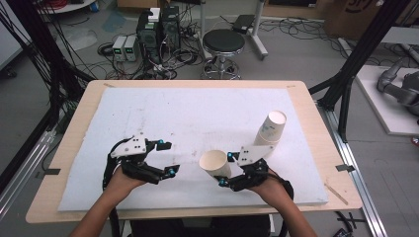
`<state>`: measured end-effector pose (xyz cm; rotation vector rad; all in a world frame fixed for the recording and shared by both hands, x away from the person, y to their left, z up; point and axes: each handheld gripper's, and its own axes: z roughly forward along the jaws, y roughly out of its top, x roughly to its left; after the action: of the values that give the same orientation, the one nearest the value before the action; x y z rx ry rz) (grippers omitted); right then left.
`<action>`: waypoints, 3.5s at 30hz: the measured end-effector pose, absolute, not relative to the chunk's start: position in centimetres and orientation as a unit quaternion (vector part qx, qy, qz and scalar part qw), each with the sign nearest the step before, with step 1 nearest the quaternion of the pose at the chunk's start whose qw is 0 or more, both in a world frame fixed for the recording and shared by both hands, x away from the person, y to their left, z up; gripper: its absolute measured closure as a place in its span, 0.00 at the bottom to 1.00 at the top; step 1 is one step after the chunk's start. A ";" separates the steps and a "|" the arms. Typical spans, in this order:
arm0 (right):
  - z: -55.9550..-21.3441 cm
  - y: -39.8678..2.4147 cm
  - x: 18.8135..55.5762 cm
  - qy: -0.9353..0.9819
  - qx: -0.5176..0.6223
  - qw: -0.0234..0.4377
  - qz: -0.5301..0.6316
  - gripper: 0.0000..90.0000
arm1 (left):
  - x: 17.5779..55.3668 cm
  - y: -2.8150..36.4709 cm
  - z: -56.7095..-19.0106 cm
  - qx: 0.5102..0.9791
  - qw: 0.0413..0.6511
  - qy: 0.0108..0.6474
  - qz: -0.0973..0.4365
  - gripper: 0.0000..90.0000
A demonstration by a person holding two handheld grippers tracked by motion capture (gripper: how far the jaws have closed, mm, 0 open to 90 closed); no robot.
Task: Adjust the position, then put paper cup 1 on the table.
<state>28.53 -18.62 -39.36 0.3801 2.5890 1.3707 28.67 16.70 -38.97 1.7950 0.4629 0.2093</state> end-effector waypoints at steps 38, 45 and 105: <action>-41.2 -21.9 28.7 0.782 0.222 0.165 0.559 0.39 | 27.9 21.7 -43.1 0.714 0.615 0.296 0.157 0.21; -40.9 -21.5 29.1 0.780 0.227 0.176 0.556 0.39 | 28.1 21.6 -43.2 0.718 0.613 0.293 0.155 0.21; -45.0 -13.6 40.1 0.788 0.384 0.196 0.440 0.39 | 28.1 22.7 -43.2 0.717 0.605 0.306 0.162 0.21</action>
<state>40.09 -13.63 -45.02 1.0759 2.2074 1.2315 28.15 22.75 -43.19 1.6592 0.7070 0.3737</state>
